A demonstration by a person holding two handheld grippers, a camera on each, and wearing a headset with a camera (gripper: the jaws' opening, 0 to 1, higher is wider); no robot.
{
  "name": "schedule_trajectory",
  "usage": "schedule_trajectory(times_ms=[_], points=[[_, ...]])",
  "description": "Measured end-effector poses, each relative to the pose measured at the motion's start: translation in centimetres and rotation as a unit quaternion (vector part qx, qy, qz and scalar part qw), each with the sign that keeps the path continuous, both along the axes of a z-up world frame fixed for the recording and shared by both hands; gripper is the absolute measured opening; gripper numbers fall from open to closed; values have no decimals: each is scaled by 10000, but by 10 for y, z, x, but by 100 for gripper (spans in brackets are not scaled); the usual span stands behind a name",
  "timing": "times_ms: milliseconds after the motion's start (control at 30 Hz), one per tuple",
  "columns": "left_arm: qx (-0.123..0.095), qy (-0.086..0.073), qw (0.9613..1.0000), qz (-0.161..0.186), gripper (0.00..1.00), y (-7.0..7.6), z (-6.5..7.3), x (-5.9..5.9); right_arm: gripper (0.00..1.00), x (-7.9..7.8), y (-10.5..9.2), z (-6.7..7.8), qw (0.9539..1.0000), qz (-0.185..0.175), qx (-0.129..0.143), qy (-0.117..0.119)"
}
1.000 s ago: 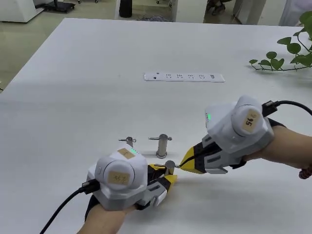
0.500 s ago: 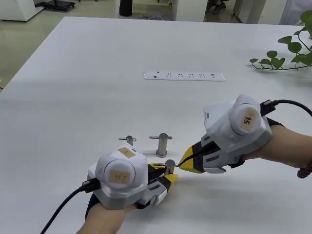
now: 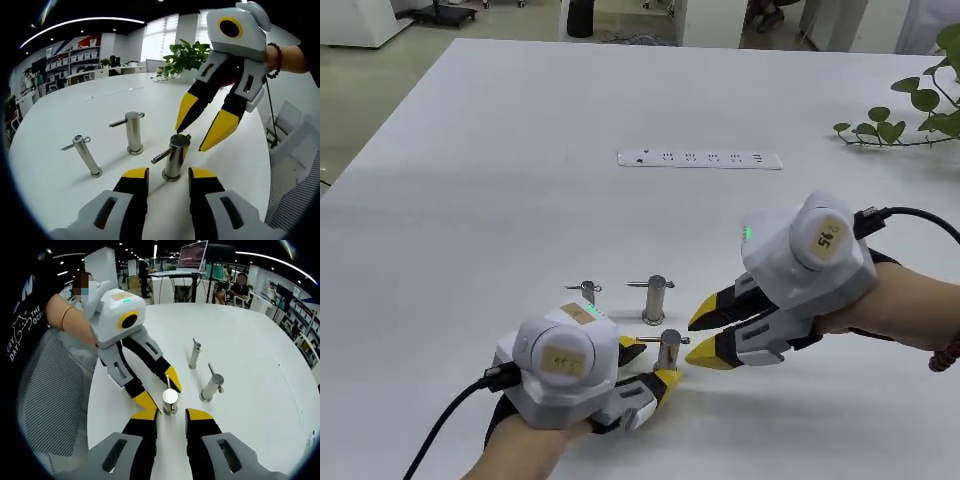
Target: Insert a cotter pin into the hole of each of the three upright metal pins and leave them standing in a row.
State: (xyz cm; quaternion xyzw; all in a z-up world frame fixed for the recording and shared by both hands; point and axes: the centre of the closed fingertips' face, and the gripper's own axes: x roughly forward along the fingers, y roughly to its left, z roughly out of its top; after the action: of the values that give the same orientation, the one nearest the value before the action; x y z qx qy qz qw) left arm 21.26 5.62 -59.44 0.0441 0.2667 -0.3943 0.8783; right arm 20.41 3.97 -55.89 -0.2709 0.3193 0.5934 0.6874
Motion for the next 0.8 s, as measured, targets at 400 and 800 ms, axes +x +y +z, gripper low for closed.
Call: schedule_trajectory(times_ms=[400,800], points=[[132,-113,9998,-35,46,13,14,1,26,6,14,0,9996,-178,117,203],[-32,-143,9999,87,57,27,32,-7,25,4,24,-5,9993,-134,113,328]])
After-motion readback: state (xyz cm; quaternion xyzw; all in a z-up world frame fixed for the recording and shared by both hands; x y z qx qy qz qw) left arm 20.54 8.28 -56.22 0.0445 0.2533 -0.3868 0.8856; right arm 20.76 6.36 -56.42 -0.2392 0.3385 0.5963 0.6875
